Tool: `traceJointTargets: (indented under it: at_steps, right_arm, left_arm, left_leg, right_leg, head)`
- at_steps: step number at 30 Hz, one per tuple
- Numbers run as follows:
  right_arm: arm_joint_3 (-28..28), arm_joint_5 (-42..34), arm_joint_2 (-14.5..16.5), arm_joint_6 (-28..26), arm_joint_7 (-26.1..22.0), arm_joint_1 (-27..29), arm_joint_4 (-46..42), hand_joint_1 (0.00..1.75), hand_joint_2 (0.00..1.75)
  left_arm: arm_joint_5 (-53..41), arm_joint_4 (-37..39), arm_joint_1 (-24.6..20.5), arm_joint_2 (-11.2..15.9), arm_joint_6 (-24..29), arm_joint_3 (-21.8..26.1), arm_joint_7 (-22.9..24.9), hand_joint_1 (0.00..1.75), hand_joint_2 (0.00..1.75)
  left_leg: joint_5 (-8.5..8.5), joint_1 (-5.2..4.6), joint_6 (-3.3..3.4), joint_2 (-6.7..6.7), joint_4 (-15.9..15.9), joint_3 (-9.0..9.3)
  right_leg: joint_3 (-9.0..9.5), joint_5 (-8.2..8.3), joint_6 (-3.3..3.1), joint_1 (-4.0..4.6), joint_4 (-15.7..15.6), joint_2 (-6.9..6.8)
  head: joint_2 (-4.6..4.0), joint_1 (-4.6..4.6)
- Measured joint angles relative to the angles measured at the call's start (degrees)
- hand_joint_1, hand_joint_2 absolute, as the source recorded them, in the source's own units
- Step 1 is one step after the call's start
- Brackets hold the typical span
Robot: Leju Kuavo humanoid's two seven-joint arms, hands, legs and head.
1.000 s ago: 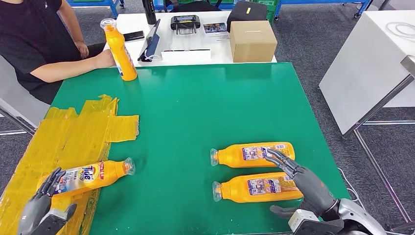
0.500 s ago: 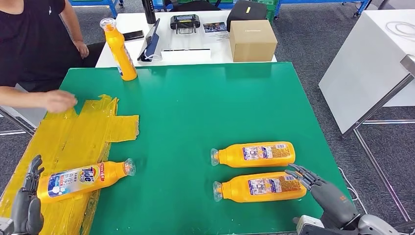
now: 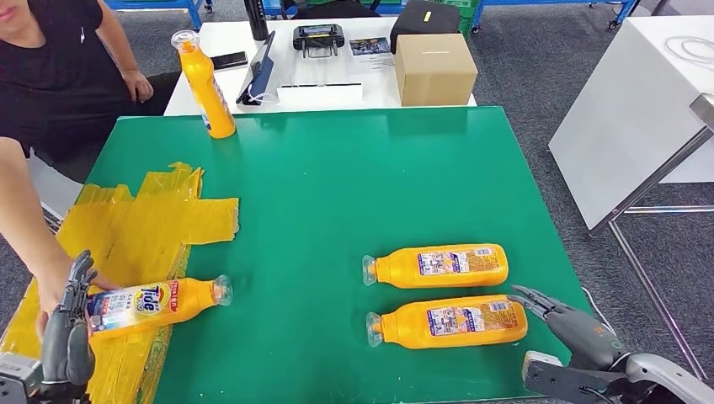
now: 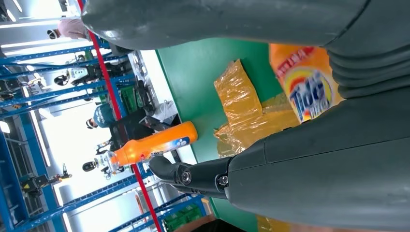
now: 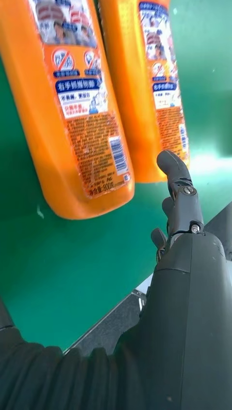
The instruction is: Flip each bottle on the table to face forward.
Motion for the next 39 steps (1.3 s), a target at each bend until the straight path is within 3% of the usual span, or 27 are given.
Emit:
traceJointTargets:
  at_steps: [7,14,30,39]
  right_arm:
    - [2.5,0.9,-1.2,3.4,0.7,-7.4,5.0,0.0,1.75]
    - [7.4,4.3,0.2,4.2,-0.3,-14.2,10.7,0.0,1.75]
    - [11.4,5.2,1.1,3.7,-0.5,-17.1,14.1,0.0,1.75]
    - [15.3,7.4,3.6,3.2,-1.2,-21.9,17.6,0.0,1.75]
  left_arm:
    - [1.0,0.9,-1.0,0.1,0.7,-2.1,0.9,0.0,0.0]
    - [2.0,1.7,-1.8,0.6,1.2,-4.0,1.6,0.0,0.0]
    - [2.2,2.2,-1.8,1.1,1.2,-4.8,1.7,0.0,0.0]
    - [3.3,2.5,-2.1,1.1,1.2,-5.1,2.0,0.0,0.0]
  left_leg:
    - [0.02,0.0,0.01,0.1,0.0,0.06]
    - [0.03,0.0,0.02,0.09,0.0,0.03]
    - [0.03,0.0,0.03,0.08,0.0,-0.03]
    - [0.03,0.0,0.02,0.11,0.0,0.01]
  right_leg:
    - [0.04,0.04,0.04,-0.01,0.0,0.03]
    - [0.04,0.05,0.07,-0.01,0.0,0.02]
    - [0.02,0.05,0.07,-0.01,0.0,0.02]
    - [0.02,0.05,0.07,0.0,0.0,0.1]
  head:
    - [0.0,0.01]
    - [0.0,-0.01]
    - [0.0,0.01]
    - [0.0,0.0]
